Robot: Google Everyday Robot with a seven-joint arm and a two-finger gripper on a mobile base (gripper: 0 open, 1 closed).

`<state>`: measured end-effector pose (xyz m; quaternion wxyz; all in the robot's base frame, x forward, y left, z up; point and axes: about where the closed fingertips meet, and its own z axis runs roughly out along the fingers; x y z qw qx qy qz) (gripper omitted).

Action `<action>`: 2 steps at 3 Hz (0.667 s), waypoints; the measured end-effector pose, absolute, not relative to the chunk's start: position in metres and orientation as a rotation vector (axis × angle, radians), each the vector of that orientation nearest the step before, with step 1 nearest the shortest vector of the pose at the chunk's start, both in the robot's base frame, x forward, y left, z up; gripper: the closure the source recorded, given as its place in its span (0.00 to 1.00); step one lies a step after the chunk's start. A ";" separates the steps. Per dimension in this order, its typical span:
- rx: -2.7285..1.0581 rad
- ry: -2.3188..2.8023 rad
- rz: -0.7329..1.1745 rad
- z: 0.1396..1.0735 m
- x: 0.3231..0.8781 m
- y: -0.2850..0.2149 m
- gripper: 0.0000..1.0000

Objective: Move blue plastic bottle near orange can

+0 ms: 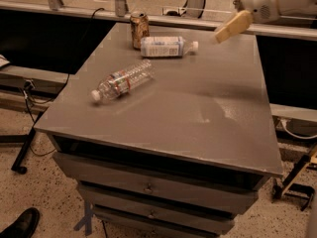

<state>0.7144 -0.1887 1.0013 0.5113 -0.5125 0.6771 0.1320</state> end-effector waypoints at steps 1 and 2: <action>-1.168 1.624 0.333 1.009 0.696 -0.222 0.00; -1.168 1.624 0.333 1.009 0.696 -0.222 0.00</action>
Offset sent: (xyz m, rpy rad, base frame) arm -0.0200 -0.0341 0.0105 0.0607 -0.0099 -0.0292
